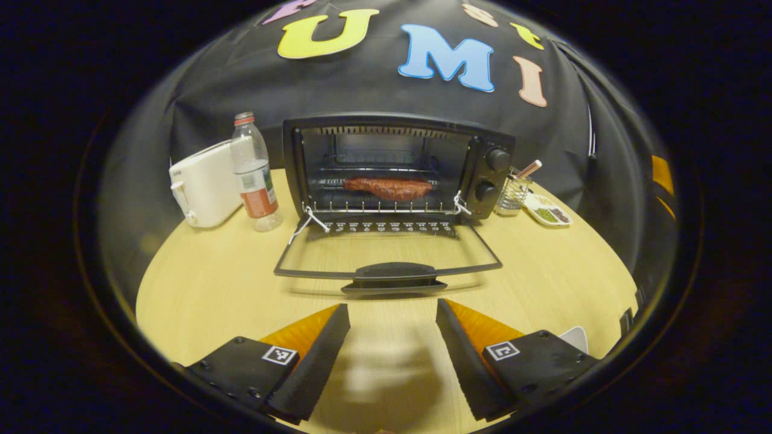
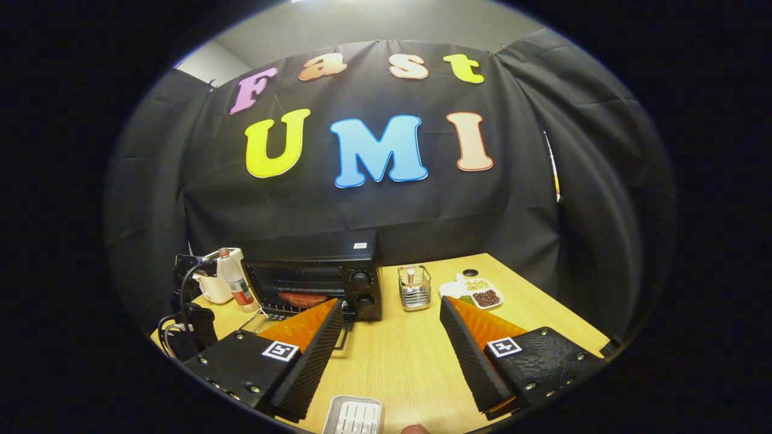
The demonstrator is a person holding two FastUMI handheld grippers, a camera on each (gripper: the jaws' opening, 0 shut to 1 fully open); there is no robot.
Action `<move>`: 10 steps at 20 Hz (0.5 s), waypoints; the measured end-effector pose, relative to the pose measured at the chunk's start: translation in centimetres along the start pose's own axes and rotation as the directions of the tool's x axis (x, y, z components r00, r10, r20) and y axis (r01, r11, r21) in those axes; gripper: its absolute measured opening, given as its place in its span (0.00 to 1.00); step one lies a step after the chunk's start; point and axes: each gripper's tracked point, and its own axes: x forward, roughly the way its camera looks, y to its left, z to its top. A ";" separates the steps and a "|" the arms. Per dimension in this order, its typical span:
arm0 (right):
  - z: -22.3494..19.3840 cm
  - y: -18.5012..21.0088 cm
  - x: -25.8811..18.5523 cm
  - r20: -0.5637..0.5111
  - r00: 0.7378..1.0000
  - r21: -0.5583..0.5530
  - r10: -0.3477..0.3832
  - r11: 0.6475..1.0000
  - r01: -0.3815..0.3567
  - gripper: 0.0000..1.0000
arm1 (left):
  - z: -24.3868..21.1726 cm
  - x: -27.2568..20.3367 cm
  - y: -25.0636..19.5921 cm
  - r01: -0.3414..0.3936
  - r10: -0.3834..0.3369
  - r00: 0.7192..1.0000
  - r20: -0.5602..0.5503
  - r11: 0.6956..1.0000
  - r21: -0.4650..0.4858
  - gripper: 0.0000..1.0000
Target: Open the electric oven with the left hand, put the food in, and close the electric oven.
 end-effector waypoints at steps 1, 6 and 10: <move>-0.1 -0.2 -0.2 -0.002 1.000 -0.003 -0.011 1.000 0.011 0.98 | -0.3 0.5 0.0 0.001 -0.002 1.000 -0.018 1.000 -0.004 1.00; 0.0 -0.8 -0.8 -0.016 0.999 -0.004 -0.035 0.999 0.035 0.98 | -0.8 3.1 -0.1 0.009 -0.007 0.998 -0.062 0.999 0.031 0.98; 0.0 -1.1 -1.1 -0.014 0.999 -0.026 -0.049 0.998 0.049 0.98 | -1.5 4.4 -0.4 0.015 -0.012 0.996 -0.091 0.999 0.032 0.98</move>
